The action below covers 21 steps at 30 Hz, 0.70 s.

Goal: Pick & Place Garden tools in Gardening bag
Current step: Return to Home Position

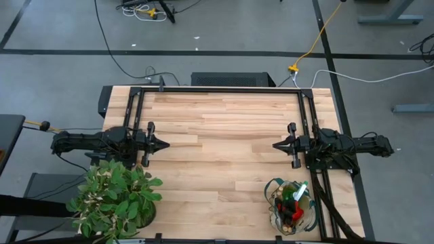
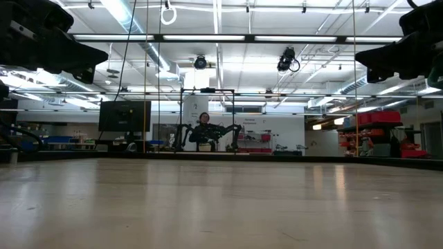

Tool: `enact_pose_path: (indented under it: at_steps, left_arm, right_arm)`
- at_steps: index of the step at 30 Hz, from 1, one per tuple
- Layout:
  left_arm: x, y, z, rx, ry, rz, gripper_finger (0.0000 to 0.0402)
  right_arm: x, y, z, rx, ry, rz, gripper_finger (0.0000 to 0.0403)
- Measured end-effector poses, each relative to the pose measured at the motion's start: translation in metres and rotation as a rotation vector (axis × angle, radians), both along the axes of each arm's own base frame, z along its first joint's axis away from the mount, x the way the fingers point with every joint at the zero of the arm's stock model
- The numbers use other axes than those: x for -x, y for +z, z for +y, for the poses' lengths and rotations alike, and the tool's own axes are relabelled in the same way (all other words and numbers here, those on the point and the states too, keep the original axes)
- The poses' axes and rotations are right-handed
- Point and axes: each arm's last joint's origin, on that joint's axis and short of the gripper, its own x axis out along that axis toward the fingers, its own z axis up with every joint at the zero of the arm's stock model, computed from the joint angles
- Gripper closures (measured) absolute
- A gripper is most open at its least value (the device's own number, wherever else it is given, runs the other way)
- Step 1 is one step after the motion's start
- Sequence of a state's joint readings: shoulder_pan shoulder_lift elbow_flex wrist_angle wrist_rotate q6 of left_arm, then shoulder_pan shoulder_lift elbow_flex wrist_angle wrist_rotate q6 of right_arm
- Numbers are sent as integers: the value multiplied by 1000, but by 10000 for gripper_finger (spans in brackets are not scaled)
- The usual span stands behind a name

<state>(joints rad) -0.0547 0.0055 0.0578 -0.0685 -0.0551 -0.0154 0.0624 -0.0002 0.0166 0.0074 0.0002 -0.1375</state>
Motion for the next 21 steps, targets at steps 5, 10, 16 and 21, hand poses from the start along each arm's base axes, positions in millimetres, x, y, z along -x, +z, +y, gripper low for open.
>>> enact_pose_path:
  at_steps: [5, 10, 16, 21]
  left_arm:
    - [0, 0, 0, 0, 0, 0, 373]
    - [0, 0, 0, 0, 0, 0, 376]
    - [0, 0, 0, 0, 0, 0, 376]
    - [0, 0, 0, 0, 0, 0, 377]
  right_arm:
    - [0, 0, 0, -1, 0, 0, 378]
    - [0, 0, 0, -1, 0, 0, 378]
    - [0, 0, 0, -1, 0, 0, 378]
    - [0, 0, 0, -1, 0, 0, 378]
